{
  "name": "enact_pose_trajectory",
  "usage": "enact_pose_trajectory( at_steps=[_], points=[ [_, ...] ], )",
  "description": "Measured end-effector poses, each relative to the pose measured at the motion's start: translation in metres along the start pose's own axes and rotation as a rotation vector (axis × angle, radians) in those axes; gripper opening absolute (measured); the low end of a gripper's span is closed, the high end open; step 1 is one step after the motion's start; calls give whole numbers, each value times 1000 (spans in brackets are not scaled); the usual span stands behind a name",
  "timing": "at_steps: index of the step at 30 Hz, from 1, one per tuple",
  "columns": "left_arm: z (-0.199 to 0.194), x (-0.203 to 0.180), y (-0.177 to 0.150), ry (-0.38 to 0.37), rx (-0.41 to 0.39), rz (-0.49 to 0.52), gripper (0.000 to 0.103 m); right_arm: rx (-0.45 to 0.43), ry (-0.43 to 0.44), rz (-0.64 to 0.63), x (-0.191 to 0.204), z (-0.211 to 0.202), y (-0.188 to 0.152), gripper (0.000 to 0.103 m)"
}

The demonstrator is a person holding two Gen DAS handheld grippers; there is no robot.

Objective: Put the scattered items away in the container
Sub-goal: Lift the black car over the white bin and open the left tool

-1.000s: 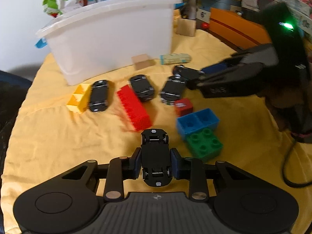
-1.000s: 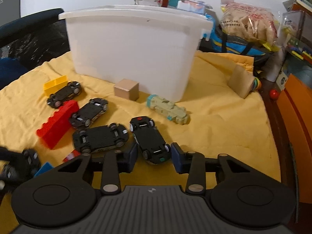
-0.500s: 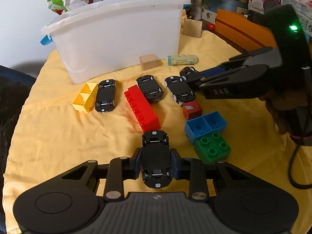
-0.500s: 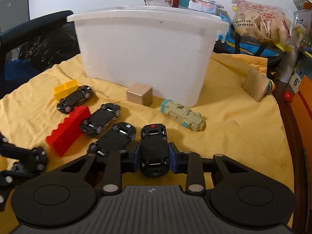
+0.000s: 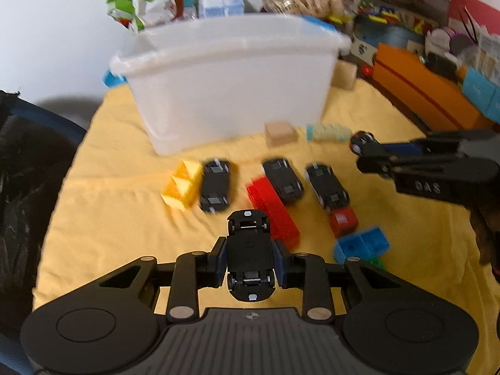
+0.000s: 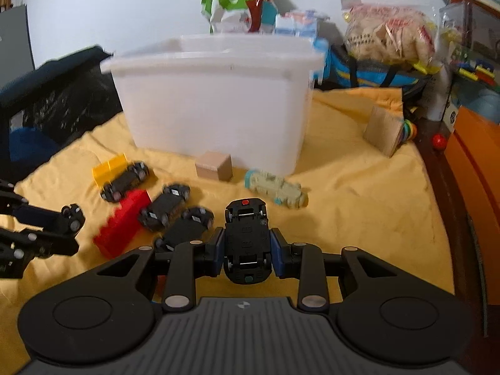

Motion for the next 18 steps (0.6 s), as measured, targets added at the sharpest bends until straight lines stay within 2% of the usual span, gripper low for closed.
enact_pose_trajectory(
  at_steps=[7,18],
  points=[
    [-23,21,29,33,-49,-22,33,-59,21,27,16,-25,21,33],
    [-52,52,85,83,-105,-10,34,-161,34,33,36,-55,84,33]
  ],
)
Point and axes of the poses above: each gripper's, at about its wrist camera, not at the fingertips, and z roughly the way its jaws point, x to its left, y to its top, the point moved 2 cm from there along z, roughly the way its jaws point, and after that the axes turned 12 degrees about z, right-handed, at the moved point
